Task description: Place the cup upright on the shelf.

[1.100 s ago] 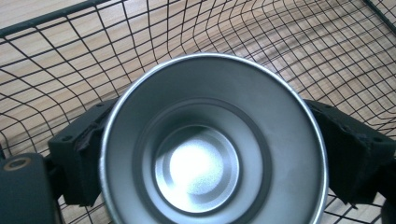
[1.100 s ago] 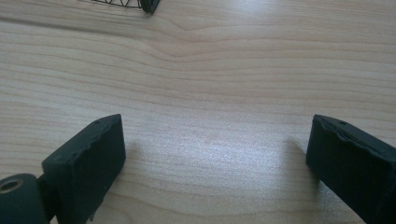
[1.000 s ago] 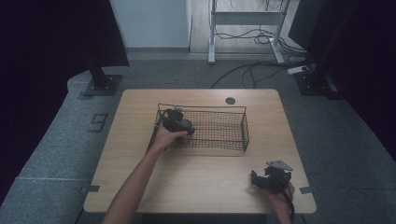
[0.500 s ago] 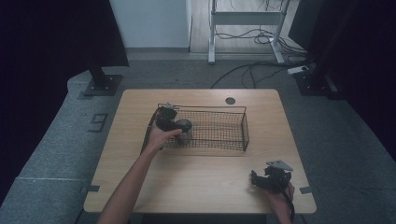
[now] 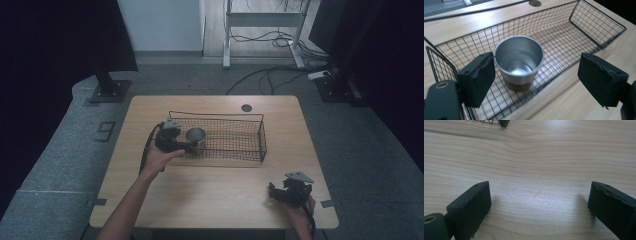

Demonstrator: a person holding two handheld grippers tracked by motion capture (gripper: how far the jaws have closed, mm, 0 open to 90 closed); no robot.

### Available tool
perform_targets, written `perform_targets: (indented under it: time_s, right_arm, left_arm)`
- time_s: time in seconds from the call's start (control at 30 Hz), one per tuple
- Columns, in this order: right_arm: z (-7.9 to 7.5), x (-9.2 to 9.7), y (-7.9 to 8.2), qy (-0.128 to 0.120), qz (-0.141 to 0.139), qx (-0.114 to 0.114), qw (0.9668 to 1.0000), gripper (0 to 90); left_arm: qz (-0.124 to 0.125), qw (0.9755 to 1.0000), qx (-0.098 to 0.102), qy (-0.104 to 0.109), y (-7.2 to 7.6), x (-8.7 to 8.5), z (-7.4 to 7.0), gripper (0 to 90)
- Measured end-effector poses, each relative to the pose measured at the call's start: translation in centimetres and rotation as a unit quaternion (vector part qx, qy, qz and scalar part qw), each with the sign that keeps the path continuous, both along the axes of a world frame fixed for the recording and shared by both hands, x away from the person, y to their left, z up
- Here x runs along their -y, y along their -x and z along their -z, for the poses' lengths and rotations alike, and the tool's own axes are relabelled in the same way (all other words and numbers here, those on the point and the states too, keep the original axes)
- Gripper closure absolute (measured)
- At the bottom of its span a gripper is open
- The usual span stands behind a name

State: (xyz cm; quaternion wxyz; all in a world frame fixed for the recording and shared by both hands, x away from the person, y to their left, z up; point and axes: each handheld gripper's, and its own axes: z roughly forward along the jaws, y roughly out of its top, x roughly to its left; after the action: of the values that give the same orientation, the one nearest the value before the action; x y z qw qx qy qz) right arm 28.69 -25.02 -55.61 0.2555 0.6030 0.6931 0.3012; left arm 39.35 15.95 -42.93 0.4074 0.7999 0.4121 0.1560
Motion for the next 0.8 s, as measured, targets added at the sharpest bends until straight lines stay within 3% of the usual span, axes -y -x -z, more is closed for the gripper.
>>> perform_targets:
  time_s: [0.2, 0.4, 0.67, 0.8]
  right_arm:
    - [0.0, 0.0, 0.0, -0.002, 0.001, -0.002, 1.0000, 4.6]
    - [0.0, 0.0, 0.0, -0.002, 0.001, -0.002, 1.0000, 4.6]
    - [0.0, 0.0, 0.0, -0.002, 0.001, -0.002, 1.0000, 4.6]
    - [0.0, 0.0, 0.0, -0.002, 0.002, -0.002, 1.0000, 4.7]
  left_arm:
    - [-0.006, 0.9999, 0.012, 0.005, 2.5, -0.9, 0.7, 14.9]
    - [0.005, 0.9993, 0.005, 0.037, 4.8, -2.1, 1.5, 14.9]
    - [0.005, 0.9989, 0.004, 0.047, 7.6, -3.5, 2.7, 15.0]
    - [0.005, 0.9979, 0.004, 0.064, 8.9, -4.0, 3.3, 15.2]
